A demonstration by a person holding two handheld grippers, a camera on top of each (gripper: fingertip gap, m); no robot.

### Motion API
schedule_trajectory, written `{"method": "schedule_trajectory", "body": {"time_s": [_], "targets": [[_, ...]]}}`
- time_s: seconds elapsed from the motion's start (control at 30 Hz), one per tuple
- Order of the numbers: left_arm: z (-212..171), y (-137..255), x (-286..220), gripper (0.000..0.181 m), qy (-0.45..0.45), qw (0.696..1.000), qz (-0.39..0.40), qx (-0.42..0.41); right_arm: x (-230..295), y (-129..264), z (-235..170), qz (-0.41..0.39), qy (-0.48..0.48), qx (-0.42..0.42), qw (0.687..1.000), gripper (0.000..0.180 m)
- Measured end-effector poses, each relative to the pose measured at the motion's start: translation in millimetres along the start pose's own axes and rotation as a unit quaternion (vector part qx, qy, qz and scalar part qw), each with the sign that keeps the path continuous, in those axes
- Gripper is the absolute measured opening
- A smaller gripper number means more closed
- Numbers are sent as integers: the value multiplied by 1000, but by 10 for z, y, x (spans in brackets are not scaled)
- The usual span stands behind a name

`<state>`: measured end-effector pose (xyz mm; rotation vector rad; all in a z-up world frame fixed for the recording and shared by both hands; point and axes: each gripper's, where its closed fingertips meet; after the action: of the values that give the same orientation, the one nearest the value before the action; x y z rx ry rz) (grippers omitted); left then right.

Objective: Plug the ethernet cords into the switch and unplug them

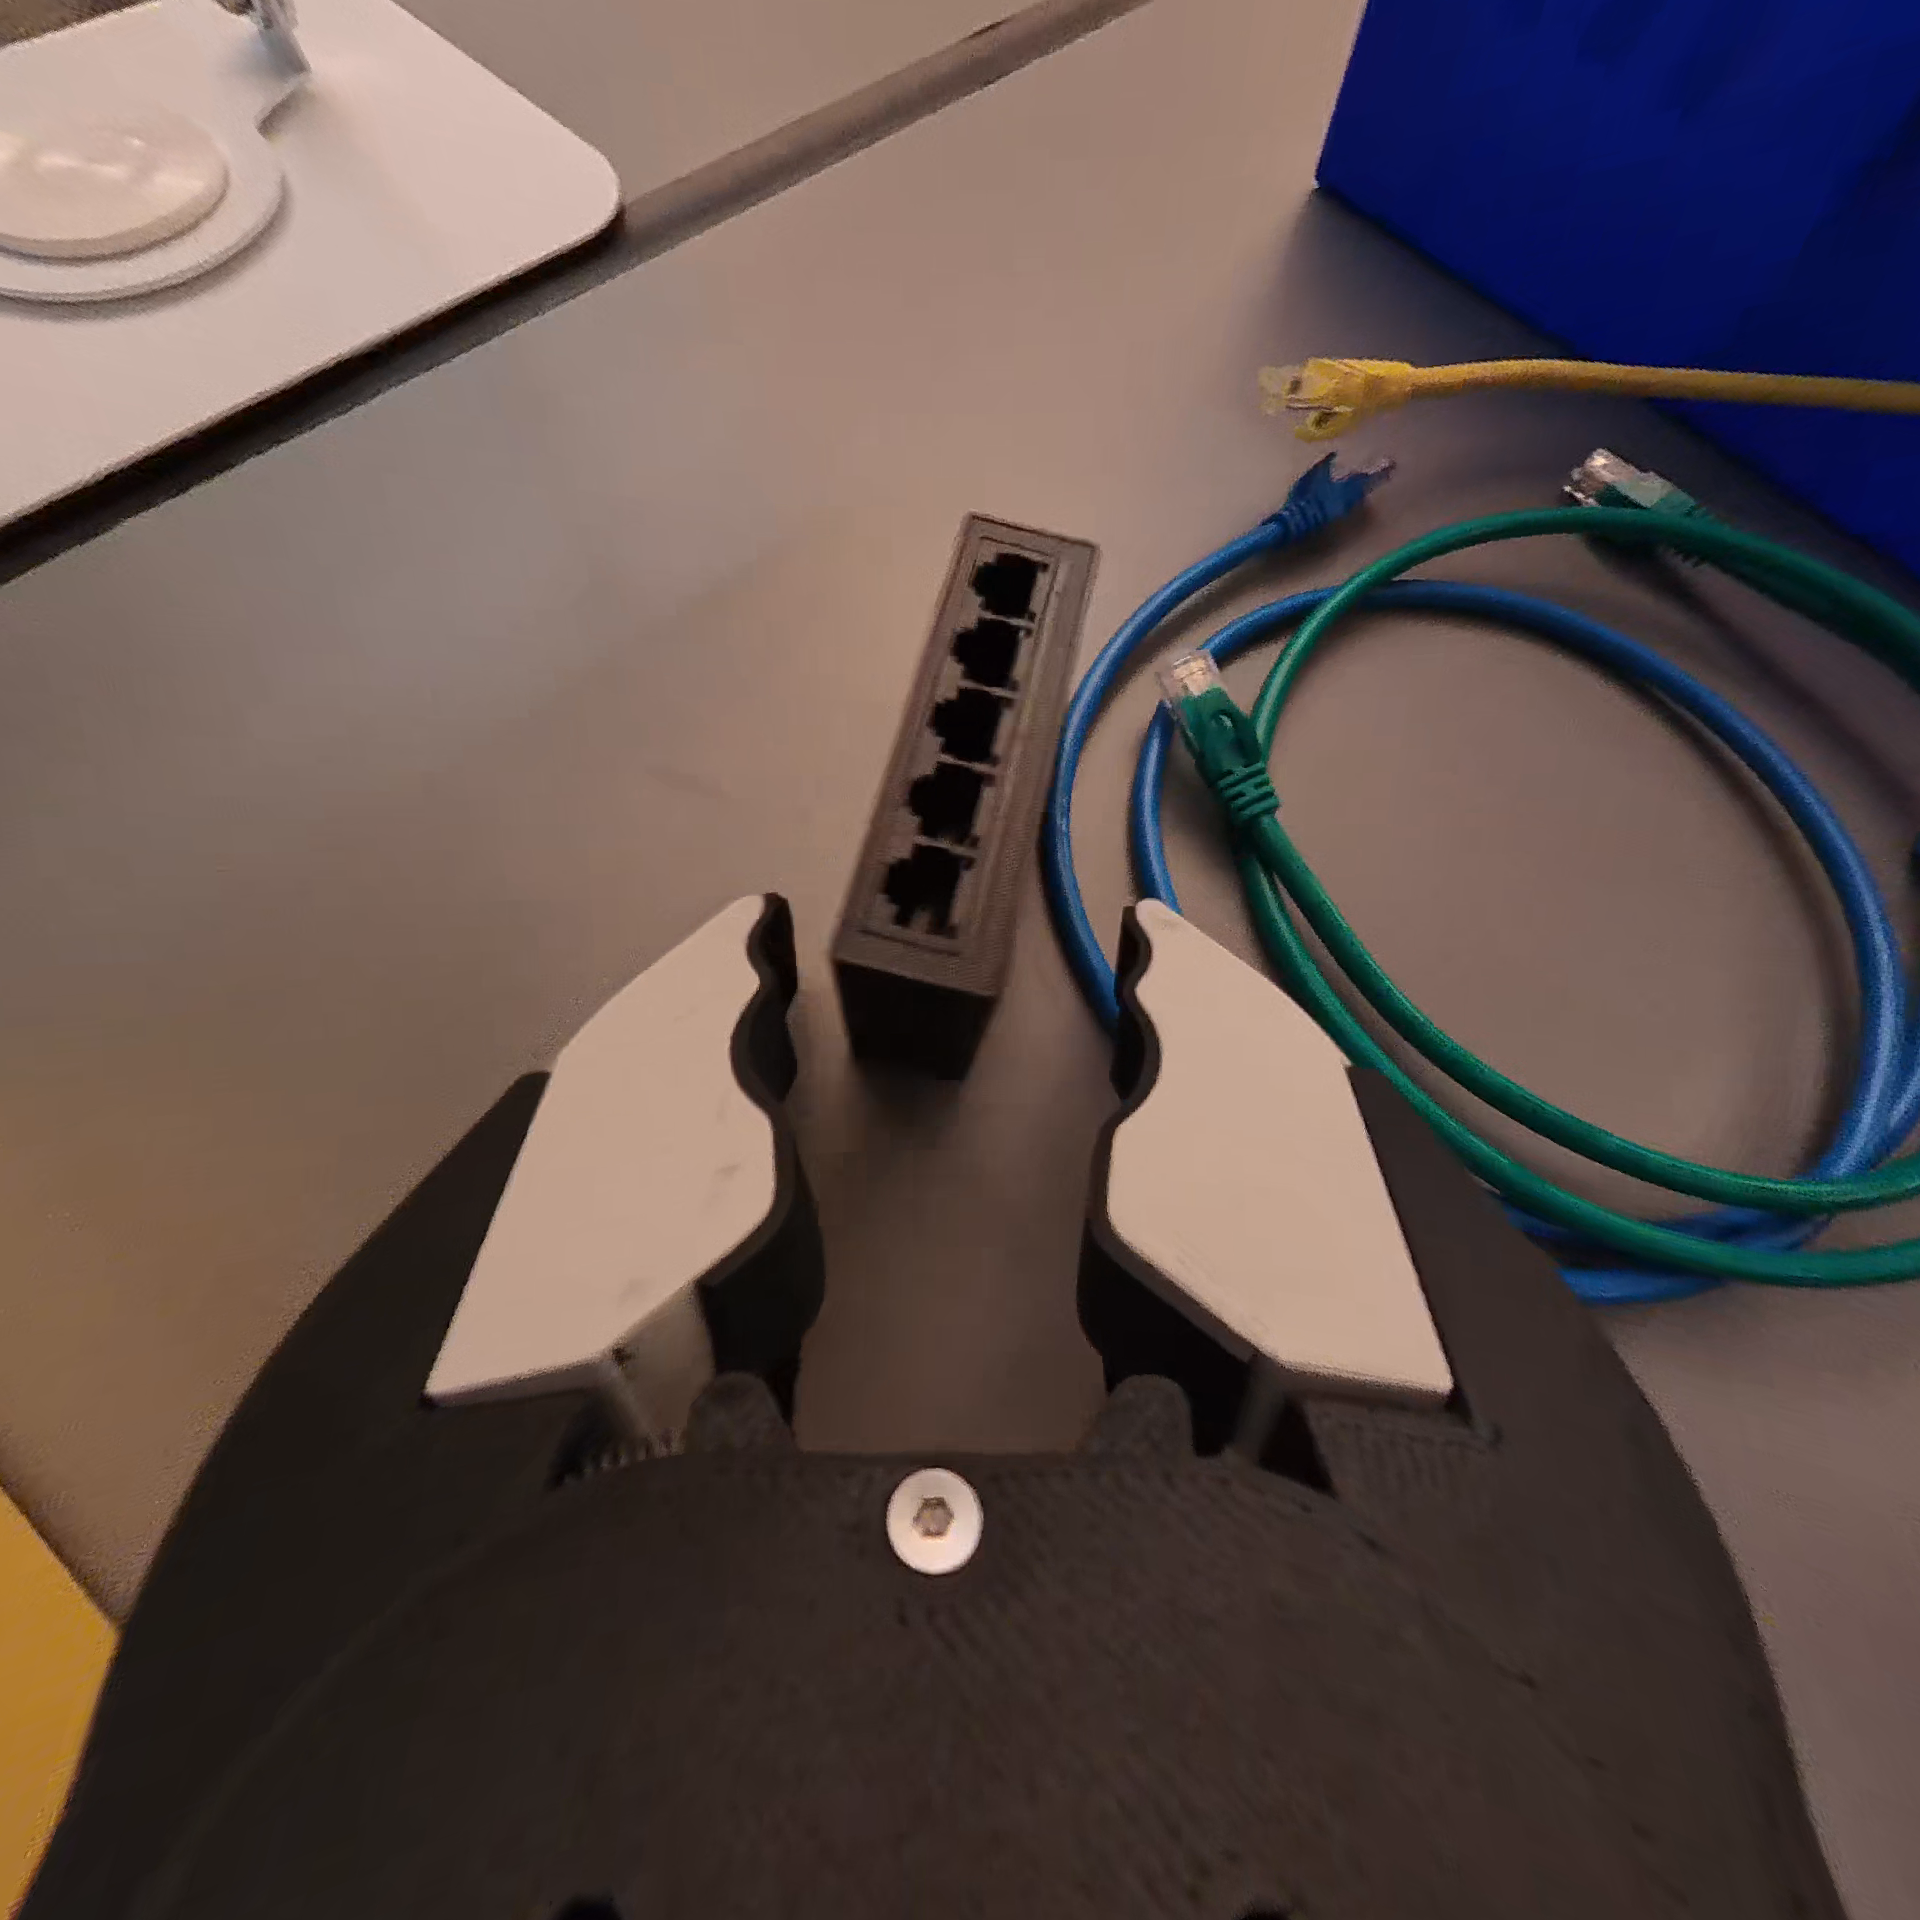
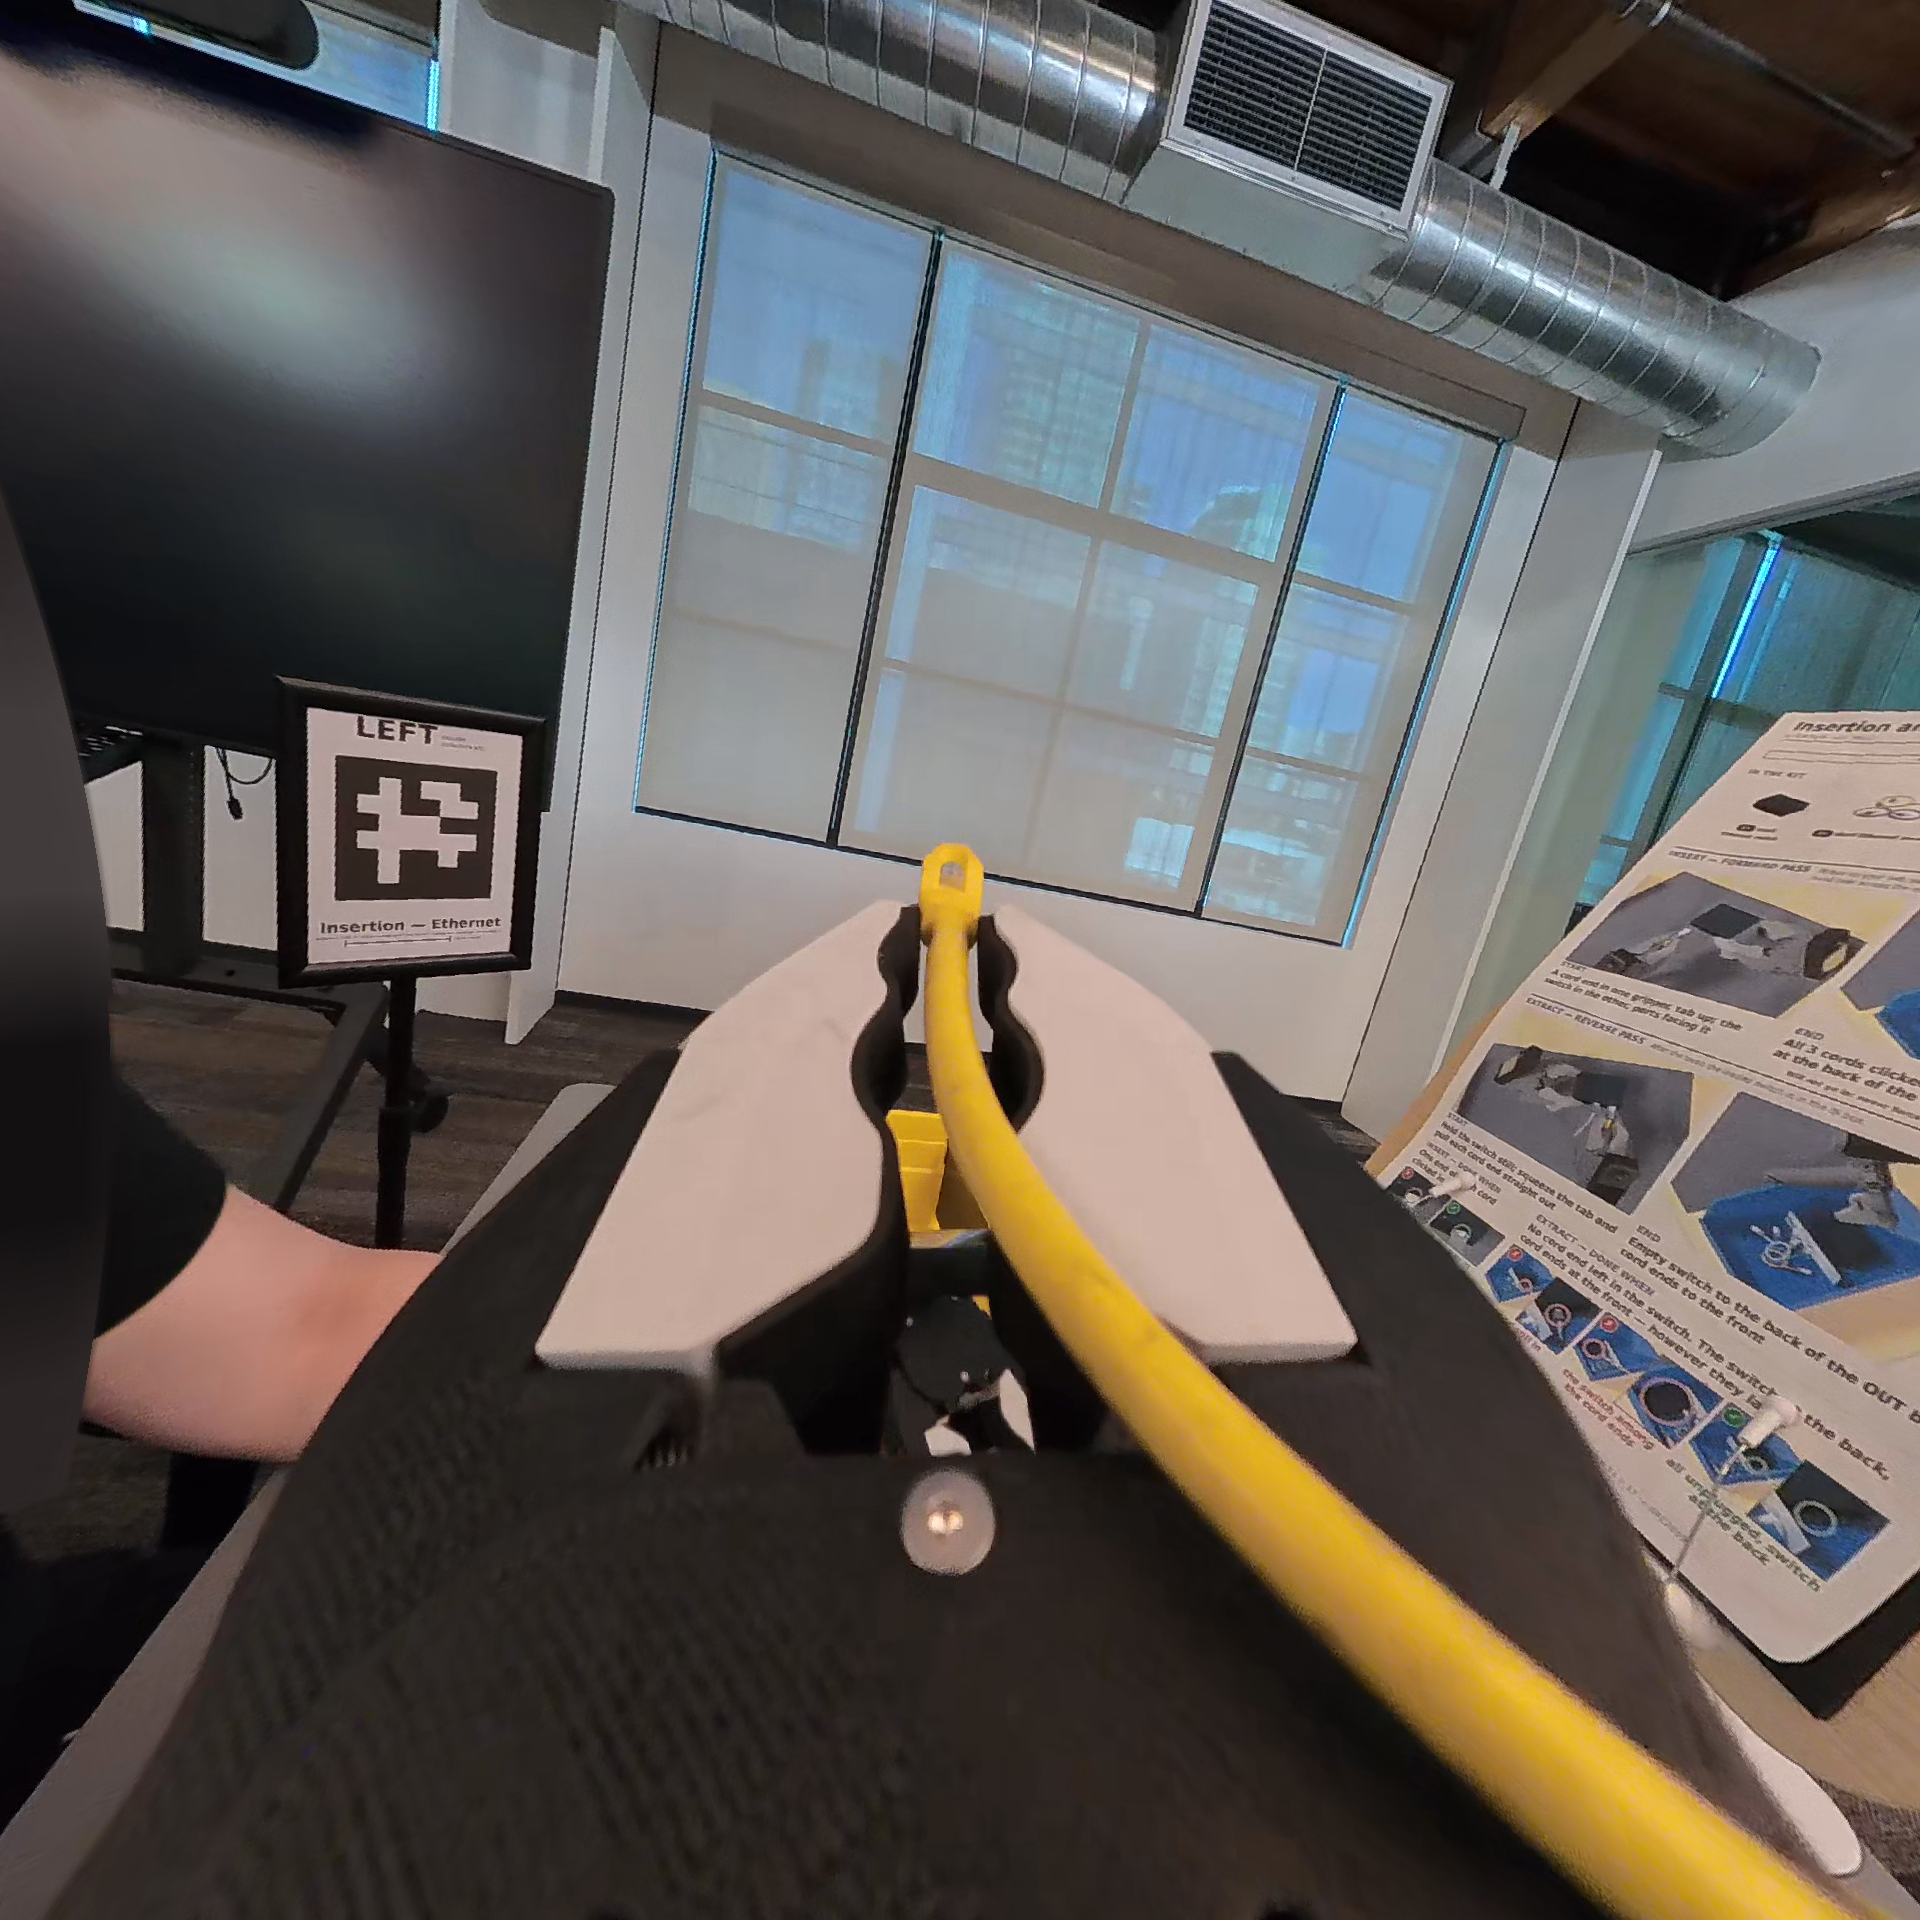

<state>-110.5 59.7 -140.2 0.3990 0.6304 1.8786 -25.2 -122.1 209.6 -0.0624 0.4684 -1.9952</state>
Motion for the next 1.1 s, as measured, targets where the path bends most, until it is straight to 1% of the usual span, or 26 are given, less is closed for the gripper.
{"method": "schedule_trajectory", "body": {"time_s": [0.03,0.1,0.23,0.33,0.4,0.5,0.57,0.67,0.77,0.83,0.87,0.9,1.0,1.1], "targets": [[14,2,24,61,1,1000,5,-4,-3,-6,-8,-1,0,2,1000,11],[56,-19,58,69,2,1000,9,-12,-5,-24,-37,-1,-1,8,1000,11],[90,-121,43,69,5,1000,-4,-1,-30,-68,-120,-7,0,25,1000,11],[18,-211,-1,65,6,999,-27,37,-43,-94,-166,-7,-2,33,999,11],[8,-233,1,63,-5,999,-24,44,-52,-103,-185,-7,-4,35,999,12],[1,-220,-13,47,-8,999,-28,42,-67,-106,-207,-10,-4,39,999,11],[-14,-199,12,45,-8,999,-20,42,-72,-102,-209,-10,-5,39,999,11],[-12,-196,21,33,-23,999,-10,41,-74,-98,-205,-10,-5,39,999,11],[-54,-231,42,34,-44,997,4,62,-79,-106,-226,-10,-6,43,999,11],[-55,-244,53,49,-44,997,6,65,-83,-114,-247,-10,-6,48,999,11],[-48,-247,52,47,-44,997,4,63,-87,-119,-256,-11,-5,50,999,11],[-39,-247,46,32,-45,997,0,60,-92,-122,-266,-13,-4,52,999,11],[-25,-240,98,30,-48,997,18,55,-125,-125,-306,-19,-4,61,998,11],[69,-177,178,30,-85,993,69,32,-217,-110,-375,-40,-6,76,996,11]]}}
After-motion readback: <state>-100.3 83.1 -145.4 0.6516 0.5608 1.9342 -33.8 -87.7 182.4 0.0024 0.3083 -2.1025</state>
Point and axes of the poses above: each gripper's, where its closed fingertips meet, y back along the fingers, z out of its top, x = y × z across the jaws, and after that the axes turned 3 degrees about -y, right-handed
